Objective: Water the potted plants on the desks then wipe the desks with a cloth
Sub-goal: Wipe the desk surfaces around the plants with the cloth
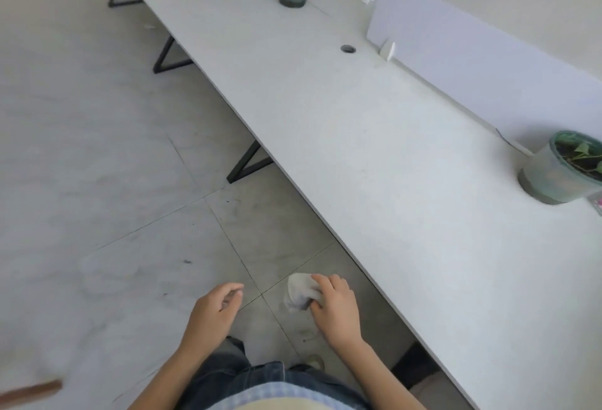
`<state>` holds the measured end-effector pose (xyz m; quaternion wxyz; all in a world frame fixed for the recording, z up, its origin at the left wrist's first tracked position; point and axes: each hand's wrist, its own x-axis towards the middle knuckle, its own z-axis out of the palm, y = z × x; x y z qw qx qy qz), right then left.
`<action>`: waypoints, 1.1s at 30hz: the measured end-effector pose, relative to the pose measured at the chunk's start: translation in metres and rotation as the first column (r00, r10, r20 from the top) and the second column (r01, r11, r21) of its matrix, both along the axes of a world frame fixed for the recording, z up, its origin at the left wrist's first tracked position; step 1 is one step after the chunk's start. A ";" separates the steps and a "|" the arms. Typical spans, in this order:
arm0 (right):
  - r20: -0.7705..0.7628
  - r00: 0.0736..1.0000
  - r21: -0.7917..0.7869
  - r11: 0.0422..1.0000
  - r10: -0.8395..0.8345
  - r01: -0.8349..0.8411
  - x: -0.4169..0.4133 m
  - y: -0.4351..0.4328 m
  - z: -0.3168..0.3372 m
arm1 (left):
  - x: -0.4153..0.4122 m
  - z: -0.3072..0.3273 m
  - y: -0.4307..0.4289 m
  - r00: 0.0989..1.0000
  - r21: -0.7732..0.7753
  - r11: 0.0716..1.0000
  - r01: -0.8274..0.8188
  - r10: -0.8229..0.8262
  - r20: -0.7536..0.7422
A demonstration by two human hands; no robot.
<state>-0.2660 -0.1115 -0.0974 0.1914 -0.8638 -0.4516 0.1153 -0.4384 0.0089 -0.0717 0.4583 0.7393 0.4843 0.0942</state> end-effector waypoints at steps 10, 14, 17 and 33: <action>-0.405 0.878 -0.218 0.959 -0.256 0.179 -0.089 0.130 0.001 | -0.137 0.009 0.131 0.959 -0.006 0.960 -0.281 0.281 0.040; -0.415 0.863 -0.223 0.952 -0.289 0.212 -0.102 0.174 0.011 | -0.184 0.004 0.171 0.874 -0.069 0.873 -0.484 0.485 0.004; -0.399 0.874 -0.182 0.958 -0.277 0.220 -0.108 0.197 0.016 | -0.190 -0.006 0.191 0.856 -0.117 0.850 -0.514 0.516 -0.011; -0.512 0.840 -0.064 0.984 -0.177 0.168 -0.038 0.480 0.023 | -0.090 0.009 0.430 0.921 -0.042 0.923 -0.382 0.384 0.060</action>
